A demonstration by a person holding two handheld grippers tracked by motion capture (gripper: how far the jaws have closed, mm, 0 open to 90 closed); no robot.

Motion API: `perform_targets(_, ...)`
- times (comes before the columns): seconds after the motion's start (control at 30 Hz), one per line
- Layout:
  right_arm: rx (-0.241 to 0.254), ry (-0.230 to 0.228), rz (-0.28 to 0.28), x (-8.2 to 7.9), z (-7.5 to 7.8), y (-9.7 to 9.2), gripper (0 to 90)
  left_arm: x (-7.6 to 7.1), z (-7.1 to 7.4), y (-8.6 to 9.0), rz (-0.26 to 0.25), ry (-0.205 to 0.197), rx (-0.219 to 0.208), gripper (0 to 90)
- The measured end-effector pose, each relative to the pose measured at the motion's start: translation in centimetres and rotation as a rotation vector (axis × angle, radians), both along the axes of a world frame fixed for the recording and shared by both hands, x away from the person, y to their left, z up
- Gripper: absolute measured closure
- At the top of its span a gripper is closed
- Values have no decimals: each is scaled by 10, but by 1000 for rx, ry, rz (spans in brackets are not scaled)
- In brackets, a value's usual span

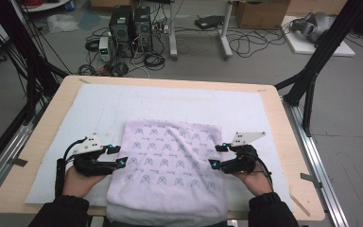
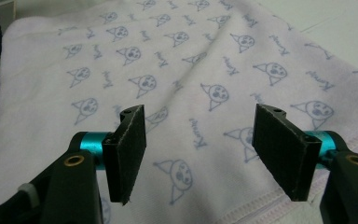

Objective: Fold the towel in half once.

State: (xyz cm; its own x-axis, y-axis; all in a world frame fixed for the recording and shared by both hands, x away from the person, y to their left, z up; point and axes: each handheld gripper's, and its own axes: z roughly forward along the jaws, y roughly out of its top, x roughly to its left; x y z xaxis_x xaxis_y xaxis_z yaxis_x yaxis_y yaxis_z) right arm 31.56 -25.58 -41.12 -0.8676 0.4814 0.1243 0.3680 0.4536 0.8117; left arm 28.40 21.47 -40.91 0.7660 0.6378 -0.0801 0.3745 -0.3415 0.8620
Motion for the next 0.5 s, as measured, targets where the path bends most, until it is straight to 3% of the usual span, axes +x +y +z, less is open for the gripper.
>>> perform_targets(0.27, -9, 1, 6, 17, 3, 6, 344, 16, 5, 3, 2, 6, 18, 462)
perform_targets(0.5, -51, 23, -32, 45, 3, 2, 356, 54, 13, 2, 49, 13, 47, 491)
